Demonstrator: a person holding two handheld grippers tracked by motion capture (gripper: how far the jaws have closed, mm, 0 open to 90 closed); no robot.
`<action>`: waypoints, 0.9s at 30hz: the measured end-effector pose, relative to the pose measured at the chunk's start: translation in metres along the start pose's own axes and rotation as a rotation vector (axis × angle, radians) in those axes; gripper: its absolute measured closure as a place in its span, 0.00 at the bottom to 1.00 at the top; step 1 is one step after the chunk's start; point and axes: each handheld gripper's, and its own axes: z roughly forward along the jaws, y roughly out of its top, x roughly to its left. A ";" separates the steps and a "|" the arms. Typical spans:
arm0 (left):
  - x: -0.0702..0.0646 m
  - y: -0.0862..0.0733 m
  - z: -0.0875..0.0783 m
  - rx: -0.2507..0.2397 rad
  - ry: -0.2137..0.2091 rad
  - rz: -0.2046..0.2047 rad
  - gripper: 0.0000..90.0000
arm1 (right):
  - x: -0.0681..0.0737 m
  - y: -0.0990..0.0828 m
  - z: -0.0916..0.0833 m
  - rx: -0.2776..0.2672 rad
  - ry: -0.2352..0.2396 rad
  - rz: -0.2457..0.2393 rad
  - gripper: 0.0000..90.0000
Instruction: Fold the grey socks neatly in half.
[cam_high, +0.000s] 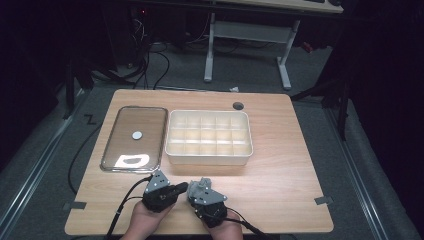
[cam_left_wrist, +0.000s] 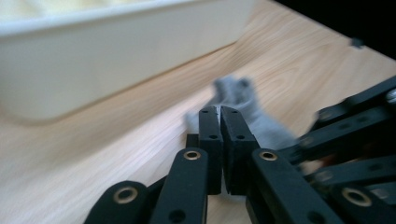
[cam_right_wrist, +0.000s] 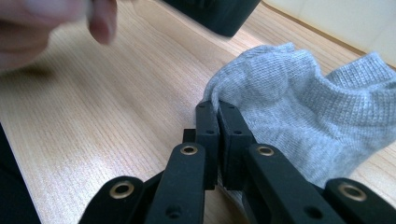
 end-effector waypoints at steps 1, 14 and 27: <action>-0.004 0.003 0.000 -0.007 -0.015 0.020 0.98 | 0.000 0.000 0.000 0.000 0.000 0.000 0.98; 0.003 -0.006 0.030 0.072 -0.004 0.022 1.00 | 0.001 0.005 -0.007 -0.007 0.001 0.002 0.91; 0.005 -0.011 0.032 0.094 0.024 0.060 1.00 | -0.019 -0.007 -0.009 -0.004 -0.075 0.057 0.90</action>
